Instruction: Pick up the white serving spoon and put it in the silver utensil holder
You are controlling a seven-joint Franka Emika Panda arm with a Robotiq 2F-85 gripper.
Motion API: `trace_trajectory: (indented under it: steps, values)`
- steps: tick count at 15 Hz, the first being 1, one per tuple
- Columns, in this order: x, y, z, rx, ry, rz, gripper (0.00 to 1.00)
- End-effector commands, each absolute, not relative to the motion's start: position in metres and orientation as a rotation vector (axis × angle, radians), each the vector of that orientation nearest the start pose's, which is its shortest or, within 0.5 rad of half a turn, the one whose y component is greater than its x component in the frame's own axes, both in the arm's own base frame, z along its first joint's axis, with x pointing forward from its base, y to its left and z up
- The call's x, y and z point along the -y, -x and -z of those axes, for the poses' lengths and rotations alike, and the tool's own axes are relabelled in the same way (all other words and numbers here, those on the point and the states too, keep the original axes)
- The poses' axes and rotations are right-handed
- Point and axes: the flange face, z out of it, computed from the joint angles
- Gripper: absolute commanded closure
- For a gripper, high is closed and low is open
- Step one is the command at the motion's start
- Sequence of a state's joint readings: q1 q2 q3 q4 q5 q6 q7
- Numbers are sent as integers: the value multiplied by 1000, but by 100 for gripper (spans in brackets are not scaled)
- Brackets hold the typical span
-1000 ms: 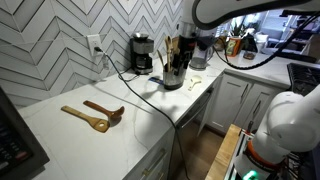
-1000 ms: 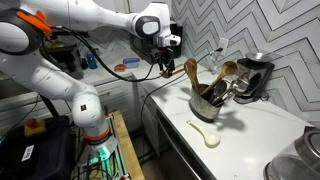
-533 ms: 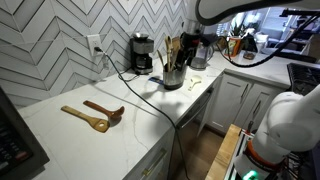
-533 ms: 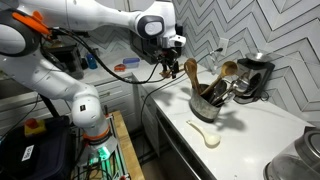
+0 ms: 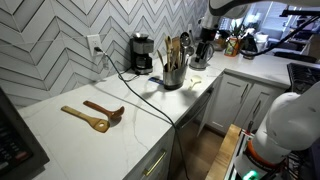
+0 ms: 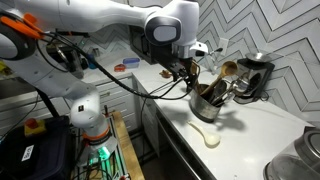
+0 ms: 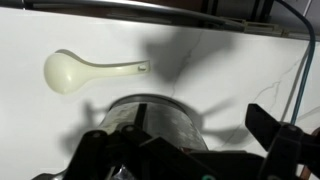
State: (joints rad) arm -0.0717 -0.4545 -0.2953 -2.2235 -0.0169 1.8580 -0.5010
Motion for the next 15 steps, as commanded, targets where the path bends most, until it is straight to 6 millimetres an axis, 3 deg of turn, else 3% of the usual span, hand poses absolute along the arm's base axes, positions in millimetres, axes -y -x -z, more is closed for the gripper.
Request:
trace_trajectory:
  steps: [1, 3, 4, 6, 12, 15]
  values:
    - [218, -404, -534, 395, 3009, 105, 0]
    - [242, -408, -523, 433, 2978, 102, 0]
    - [223, -400, -531, 391, 3015, 129, 0]
    - [237, -404, -523, 410, 3005, 113, 0]
    - [240, -410, -523, 417, 3004, 110, 0]
    - [274, -424, -501, 365, 3034, 87, 0]
